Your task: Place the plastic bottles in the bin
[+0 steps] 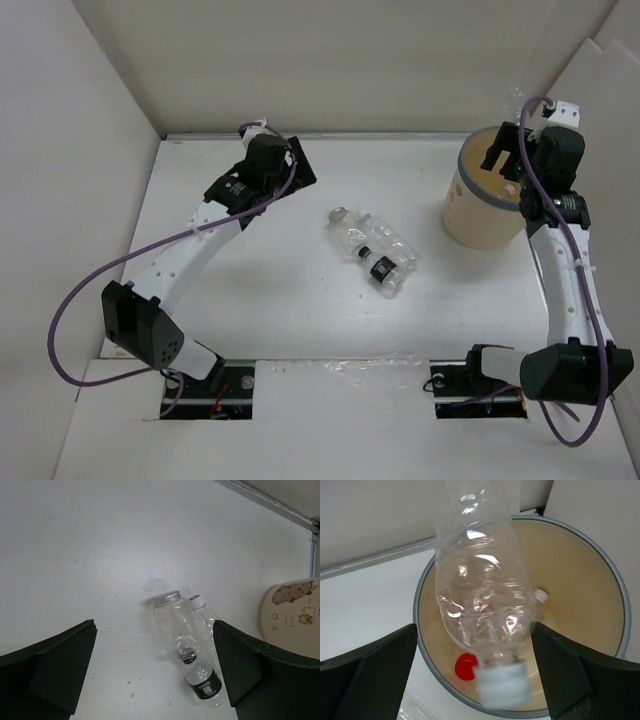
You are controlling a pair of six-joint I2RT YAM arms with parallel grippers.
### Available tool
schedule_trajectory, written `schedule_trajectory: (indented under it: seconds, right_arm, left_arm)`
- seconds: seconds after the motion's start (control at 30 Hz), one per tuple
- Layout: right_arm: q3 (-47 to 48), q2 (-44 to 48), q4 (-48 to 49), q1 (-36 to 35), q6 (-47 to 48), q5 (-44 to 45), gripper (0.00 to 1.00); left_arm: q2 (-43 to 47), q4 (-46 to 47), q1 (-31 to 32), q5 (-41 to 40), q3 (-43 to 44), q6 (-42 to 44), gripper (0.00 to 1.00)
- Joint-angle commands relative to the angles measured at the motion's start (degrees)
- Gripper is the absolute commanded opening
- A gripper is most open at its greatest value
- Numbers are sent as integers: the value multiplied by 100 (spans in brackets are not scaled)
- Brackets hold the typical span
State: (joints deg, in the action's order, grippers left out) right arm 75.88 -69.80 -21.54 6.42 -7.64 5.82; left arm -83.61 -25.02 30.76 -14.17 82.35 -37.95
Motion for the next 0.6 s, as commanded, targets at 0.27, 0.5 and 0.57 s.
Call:
schedule_trajectory:
  seconds: [0.27,0.5,0.57]
  right_arm:
    - [454,212,-517,53,-168,533,100]
    - [323,669,-299,-17,-220,-527,100]
    - [261,730,-298,-184,-168,-670,100]
  left_arm:
    - [-505,357,596,354,-157,-352,100]
    - [-1164,506,861,301,-237,-1152,100]
    - [-1350,454,861,301,-176,-1275,100]
